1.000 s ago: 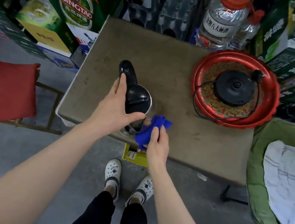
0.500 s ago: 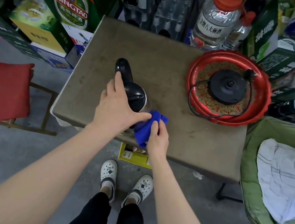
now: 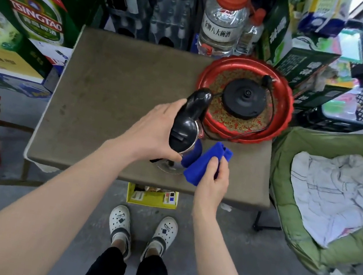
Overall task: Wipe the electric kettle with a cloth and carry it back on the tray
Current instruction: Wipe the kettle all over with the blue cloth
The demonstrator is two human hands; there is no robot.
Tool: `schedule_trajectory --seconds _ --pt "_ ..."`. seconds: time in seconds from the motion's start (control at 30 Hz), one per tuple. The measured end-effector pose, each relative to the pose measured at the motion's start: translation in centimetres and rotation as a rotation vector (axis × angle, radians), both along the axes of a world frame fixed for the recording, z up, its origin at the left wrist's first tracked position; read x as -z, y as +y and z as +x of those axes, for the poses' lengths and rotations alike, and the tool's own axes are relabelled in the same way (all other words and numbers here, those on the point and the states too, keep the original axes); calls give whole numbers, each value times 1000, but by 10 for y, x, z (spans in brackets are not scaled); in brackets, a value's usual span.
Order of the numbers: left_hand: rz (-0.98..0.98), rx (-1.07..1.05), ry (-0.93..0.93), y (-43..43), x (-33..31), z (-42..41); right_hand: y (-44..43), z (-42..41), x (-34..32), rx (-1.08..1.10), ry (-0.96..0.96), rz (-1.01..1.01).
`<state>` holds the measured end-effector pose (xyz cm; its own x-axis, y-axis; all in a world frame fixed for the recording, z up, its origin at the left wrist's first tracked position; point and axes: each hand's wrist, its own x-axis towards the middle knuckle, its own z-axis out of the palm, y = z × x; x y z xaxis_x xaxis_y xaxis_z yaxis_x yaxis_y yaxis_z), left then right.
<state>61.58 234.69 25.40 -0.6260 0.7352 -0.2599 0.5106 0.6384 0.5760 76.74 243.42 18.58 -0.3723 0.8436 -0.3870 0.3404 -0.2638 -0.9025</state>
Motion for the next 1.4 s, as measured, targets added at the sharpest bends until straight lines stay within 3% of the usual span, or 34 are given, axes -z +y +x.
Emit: schedule_trajectory --seconds 0.13,0.23,0.4,0.47,0.63,0.7,0.9,0.97,1.03,1.13,1.2,1.3,1.4 --pt "-25 7 -25 4 6 5 2 -14 -10 -42 166 164" --pt "-14 18 -60 0 6 -1 5 -42 0 -154 177 283" --pt "1 27 -116 -4 3 -8 43 -42 41 -188 -183 -76" --pt "13 17 -125 -5 4 -9 41 -29 42 -242 -234 -83" --pt "69 17 -143 -20 2 -17 26 -44 -6 -327 129 216" --pt "54 43 -103 -27 1 -19 25 -61 -9 -410 144 260" --pt "-20 95 -135 -44 -3 -33 31 -63 32 -518 -244 -74" --pt "-35 123 -136 -41 0 -34 23 -61 28 -404 -138 33" --pt "-51 77 -129 -37 2 -31 7 -62 9 -271 97 261" --pt "-18 -29 -122 -35 7 -25 -4 -78 -6 -363 205 574" --pt "-19 -34 -120 -34 9 -25 -1 -91 -8 -373 167 515" --pt "-35 -26 -147 -33 8 -33 9 -107 -3 -253 197 295" --pt "-52 -16 -167 -31 6 -39 26 -126 16 -138 108 104"
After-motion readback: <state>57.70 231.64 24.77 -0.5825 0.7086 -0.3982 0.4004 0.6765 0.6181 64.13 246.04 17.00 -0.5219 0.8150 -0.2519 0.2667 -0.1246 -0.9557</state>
